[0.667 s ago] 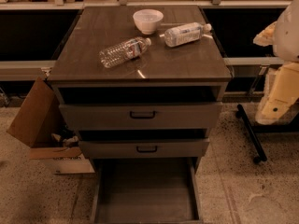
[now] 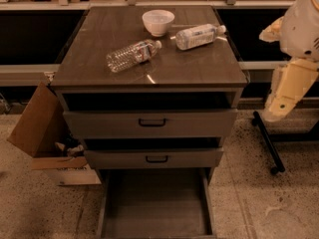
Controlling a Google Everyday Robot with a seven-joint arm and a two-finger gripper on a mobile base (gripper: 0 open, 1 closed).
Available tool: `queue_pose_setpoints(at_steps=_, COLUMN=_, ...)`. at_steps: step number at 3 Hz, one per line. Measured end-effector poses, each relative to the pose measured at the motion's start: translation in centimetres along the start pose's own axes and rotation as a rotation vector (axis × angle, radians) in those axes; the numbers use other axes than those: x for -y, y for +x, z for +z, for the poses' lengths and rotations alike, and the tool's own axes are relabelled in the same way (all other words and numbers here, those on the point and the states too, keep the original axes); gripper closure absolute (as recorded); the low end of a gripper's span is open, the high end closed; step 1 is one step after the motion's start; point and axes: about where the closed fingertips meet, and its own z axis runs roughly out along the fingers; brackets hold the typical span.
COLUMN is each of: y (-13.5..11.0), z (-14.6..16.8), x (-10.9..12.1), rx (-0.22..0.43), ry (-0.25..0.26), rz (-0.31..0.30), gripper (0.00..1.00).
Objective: Place water bottle into bottom drawer
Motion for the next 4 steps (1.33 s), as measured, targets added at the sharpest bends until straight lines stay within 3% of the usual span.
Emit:
queue_pose_setpoints(at_steps=1, y=-3.0, z=2.3, x=2.8, rx=0.071, ry=-0.006, rz=-0.062, gripper=0.00)
queue_pose_setpoints(at_steps=2, y=-3.0, z=2.3, x=2.8, rx=0.072, ry=-0.006, rz=-0.062, gripper=0.00)
queue_pose_setpoints(at_steps=3, y=-4.6, z=3.8, x=4.2, rx=0.109, ry=0.002, rz=-0.106, gripper=0.00)
queue_pose_setpoints(at_steps=4, y=-7.8, z=6.3, x=7.4, rx=0.173, ry=0.008, rz=-0.207, gripper=0.00)
